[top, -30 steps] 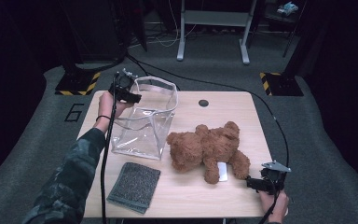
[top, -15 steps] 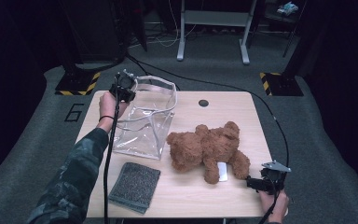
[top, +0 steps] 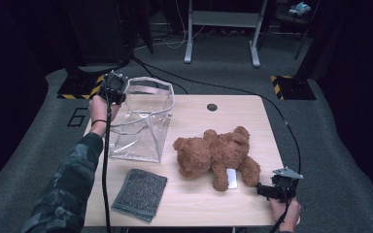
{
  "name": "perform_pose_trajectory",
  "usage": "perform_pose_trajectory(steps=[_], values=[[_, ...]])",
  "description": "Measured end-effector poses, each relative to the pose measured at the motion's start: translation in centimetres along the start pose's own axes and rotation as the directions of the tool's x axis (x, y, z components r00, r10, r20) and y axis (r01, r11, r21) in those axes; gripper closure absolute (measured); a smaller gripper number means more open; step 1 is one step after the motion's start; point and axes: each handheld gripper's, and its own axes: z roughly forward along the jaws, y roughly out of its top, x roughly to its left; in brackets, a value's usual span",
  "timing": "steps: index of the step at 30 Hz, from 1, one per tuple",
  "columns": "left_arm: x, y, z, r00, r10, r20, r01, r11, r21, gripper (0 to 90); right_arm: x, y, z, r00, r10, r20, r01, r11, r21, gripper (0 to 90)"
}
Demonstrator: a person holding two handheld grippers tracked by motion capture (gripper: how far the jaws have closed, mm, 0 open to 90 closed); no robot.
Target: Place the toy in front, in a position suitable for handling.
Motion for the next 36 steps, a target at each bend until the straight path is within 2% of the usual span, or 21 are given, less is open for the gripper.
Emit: perform_pose_trajectory(steps=[2,11,12,15,18,23,25,26,31,32,33,34,35,36], values=[[0.9,-0.4,0.0,0.9997,-0.023,-0.012,0.023,0.9997,-0.002,87.0,0.0,0.0,0.0,1.0000,0.000,0.000,0.000,1.000,0.000,3.4],[3.0,-1.2,-0.1,0.9987,-0.025,-0.043,0.026,0.9995,0.017,87.0,0.0,0.0,0.0,1.0000,0.000,0.001,0.000,1.000,0.000,3.5],[3.6,-1.4,-0.1,0.9981,-0.033,-0.053,0.034,0.9992,0.019,87.1,0.0,0.0,0.0,1.0000,0.000,0.001,0.000,1.000,-0.001,3.5],[4.1,-1.5,-0.1,0.9972,-0.040,-0.062,0.042,0.9988,0.027,87.0,0.0,0.0,0.0,1.0000,0.000,0.001,0.000,1.000,-0.001,3.5],[5.1,-2.0,-0.1,0.9952,-0.060,-0.078,0.062,0.9976,0.029,87.0,0.0,0.0,0.0,1.0000,0.000,0.001,0.000,1.000,-0.001,3.5],[6.0,-2.3,-0.1,0.9933,-0.052,-0.103,0.055,0.9978,0.035,86.9,0.0,0.0,0.0,1.0000,0.001,0.003,-0.001,1.000,0.000,3.5],[6.7,-2.5,0.0,0.9925,-0.065,-0.104,0.069,0.9969,0.037,87.0,0.0,0.0,0.0,1.0000,0.001,0.003,-0.001,1.000,0.000,3.5],[7.1,-2.7,0.0,0.9910,-0.061,-0.119,0.067,0.9968,0.045,86.9,0.0,0.0,0.0,1.0000,0.001,0.003,-0.001,1.000,0.000,3.5],[7.8,-3.2,-0.2,0.9900,-0.086,-0.112,0.090,0.9955,0.030,86.6,0.0,0.0,0.0,1.0000,0.001,0.003,-0.001,1.000,0.000,3.5],[7.8,-3.2,-0.2,0.9900,-0.086,-0.112,0.090,0.9955,0.030,84.7,0.0,0.0,0.0,1.0000,0.001,0.003,-0.001,1.000,0.000,3.5],[7.6,-3.2,-0.5,0.9890,-0.101,-0.108,0.101,0.9949,-0.002,78.1,0.0,0.0,0.0,1.0000,0.001,0.003,-0.001,1.000,0.000,3.5],[7.4,-3.0,-0.7,0.9884,-0.101,-0.113,0.101,0.9949,-0.004,69.7,0.0,0.0,0.0,1.0000,0.001,0.003,-0.001,1.000,0.000,3.5],[7.1,-2.9,-1.0,0.9877,-0.094,-0.125,0.094,0.9956,-0.004,56.5,0.0,0.0,0.0,1.0000,0.001,0.003,-0.001,1.000,0.000,3.5],[7.1,-2.9,-1.0,0.9877,-0.094,-0.125,0.094,0.9956,-0.004,47.2,0.0,0.0,0.0,1.0000,0.001,0.003,-0.001,1.000,0.000,3.5]])
